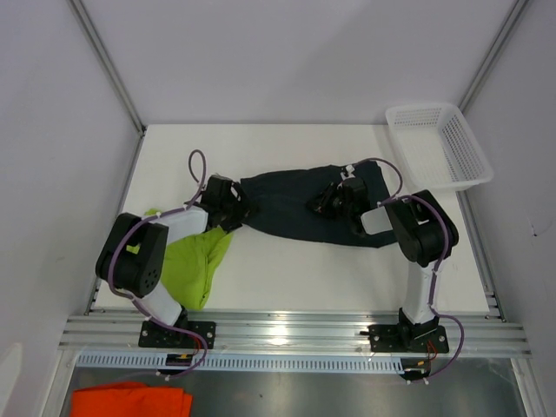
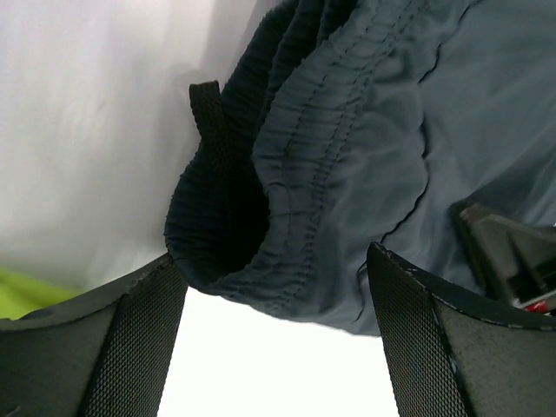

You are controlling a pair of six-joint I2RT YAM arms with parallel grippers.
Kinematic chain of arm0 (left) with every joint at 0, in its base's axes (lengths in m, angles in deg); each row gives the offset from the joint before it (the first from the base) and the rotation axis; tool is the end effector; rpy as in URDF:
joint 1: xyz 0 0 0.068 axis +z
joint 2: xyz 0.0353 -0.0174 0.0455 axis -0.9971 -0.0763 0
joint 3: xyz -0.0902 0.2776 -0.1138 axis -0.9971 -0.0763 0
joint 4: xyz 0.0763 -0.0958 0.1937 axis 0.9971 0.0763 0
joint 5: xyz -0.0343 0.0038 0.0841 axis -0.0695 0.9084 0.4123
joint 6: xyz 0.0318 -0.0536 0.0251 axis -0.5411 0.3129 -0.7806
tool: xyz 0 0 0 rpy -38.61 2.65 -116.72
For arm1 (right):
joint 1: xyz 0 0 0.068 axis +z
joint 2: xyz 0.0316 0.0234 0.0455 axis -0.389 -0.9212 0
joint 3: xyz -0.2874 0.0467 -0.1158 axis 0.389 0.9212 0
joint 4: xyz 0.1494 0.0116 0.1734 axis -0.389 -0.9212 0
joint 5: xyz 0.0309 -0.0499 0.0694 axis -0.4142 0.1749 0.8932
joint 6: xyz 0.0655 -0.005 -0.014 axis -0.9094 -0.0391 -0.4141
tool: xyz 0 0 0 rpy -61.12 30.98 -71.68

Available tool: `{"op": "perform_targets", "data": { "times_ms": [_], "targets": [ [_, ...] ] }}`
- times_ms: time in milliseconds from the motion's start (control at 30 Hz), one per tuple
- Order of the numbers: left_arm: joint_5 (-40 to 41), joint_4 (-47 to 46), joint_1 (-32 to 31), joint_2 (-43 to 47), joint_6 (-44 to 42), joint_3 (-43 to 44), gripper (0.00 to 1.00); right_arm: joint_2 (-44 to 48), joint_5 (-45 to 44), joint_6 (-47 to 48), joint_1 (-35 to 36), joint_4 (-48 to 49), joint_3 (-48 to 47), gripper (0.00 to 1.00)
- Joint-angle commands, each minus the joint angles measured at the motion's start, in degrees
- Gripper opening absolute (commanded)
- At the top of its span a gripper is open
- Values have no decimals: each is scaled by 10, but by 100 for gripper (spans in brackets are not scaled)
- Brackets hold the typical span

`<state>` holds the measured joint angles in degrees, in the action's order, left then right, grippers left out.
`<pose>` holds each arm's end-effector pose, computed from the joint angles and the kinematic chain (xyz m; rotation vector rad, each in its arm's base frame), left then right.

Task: Fold and stack the shorts
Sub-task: Fold the shorts

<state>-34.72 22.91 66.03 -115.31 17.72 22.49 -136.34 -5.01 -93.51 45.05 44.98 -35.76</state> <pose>0.2896 -0.1068 0.2101 -0.7426 2.4428 -0.6255 0.3644 0.1661 0.1695 0.3158 2.2115 1.0501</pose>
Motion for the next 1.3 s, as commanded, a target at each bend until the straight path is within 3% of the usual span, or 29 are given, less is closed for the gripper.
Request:
{"op": "perform_targets", "data": {
  "times_ms": [0, 233, 433, 667, 933, 1100, 1200, 1267],
  "targets": [
    [31, -71, -15, -26, 27, 16, 84, 21, -26, 30, -7, -46, 27, 25],
    [32, -124, -32, -77, 32, 37, 84, 38, -17, 36, -17, -60, 16, 25],
    [54, -201, -33, -59, 59, -26, 83, 49, -8, 33, -12, -60, 12, 25],
    [71, -250, -33, -58, 61, -38, 83, 69, -2, 48, 12, -103, -48, 27],
    [71, -348, -32, -69, 79, -74, 83, 32, 57, 27, 30, -49, -53, 27],
    [66, -376, -33, -82, 81, -79, 82, 15, 50, 20, 46, -39, -40, 27],
    [61, -395, -32, -97, 86, -77, 77, 11, 40, 18, 53, -42, -32, 27],
    [61, -414, -32, -104, 88, -77, 61, 4, 34, 12, 56, -41, -27, 27]
  ]
}}
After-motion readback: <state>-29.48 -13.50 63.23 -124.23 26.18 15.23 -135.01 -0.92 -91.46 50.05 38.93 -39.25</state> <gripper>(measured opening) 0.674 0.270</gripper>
